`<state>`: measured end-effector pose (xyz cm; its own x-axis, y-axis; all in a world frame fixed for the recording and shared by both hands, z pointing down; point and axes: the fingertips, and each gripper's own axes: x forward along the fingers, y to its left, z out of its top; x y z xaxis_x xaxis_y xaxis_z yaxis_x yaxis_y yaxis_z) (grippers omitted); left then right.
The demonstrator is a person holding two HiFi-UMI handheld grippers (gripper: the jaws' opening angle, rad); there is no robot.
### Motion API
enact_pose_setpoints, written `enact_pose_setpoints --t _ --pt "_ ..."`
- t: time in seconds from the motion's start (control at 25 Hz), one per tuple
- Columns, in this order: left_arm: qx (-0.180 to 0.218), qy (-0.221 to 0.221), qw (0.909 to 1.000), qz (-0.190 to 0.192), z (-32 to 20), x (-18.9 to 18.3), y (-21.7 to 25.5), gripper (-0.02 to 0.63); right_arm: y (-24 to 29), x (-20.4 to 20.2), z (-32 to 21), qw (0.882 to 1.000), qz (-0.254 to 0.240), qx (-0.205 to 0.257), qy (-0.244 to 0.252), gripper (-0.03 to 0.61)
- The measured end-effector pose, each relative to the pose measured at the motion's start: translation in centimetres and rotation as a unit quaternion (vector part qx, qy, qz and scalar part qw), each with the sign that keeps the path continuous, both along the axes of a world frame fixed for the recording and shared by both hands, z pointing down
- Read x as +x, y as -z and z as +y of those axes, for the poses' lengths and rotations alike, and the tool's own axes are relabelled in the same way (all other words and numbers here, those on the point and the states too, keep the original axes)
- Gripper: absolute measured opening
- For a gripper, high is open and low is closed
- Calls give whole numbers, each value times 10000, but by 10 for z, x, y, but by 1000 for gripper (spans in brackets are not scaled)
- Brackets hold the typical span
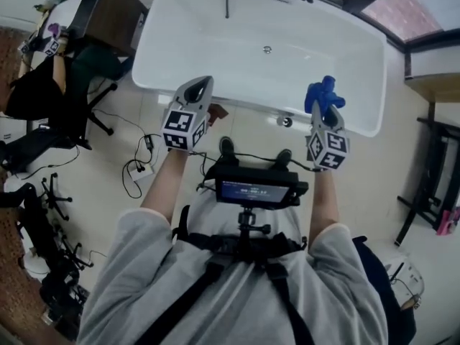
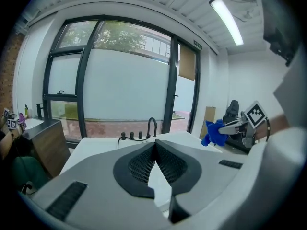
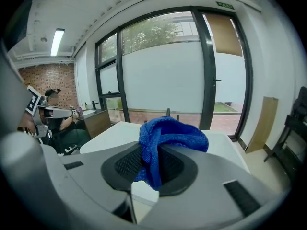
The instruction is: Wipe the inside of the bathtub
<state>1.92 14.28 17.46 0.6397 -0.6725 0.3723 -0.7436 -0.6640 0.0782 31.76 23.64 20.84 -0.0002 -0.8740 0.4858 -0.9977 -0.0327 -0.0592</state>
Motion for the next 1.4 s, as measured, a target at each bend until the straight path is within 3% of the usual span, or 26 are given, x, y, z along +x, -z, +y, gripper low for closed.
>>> enact_pose_setpoints --t 0.08,0.28,0.44,0.72,1.4 --pt "62 9 10000 -36 2 23 0 2 -8 28 7 10000 -30 -40 -53 81" --pt "-31 150 9999 -11 11 37 -5 2 -17 56 18 9998 -19 -177 -49 81" --pt "-109 175 9998 70 35 87 -3 2 -23 100 47 9997 -161 -147 -105 81" --pt "-162 104 9998 63 50 120 1 2 -29 117 69 9997 -197 -127 -2 81" --pt "-172 172 9997 -55 42 111 -2 2 -31 117 67 9997 -184 -169 5 80"
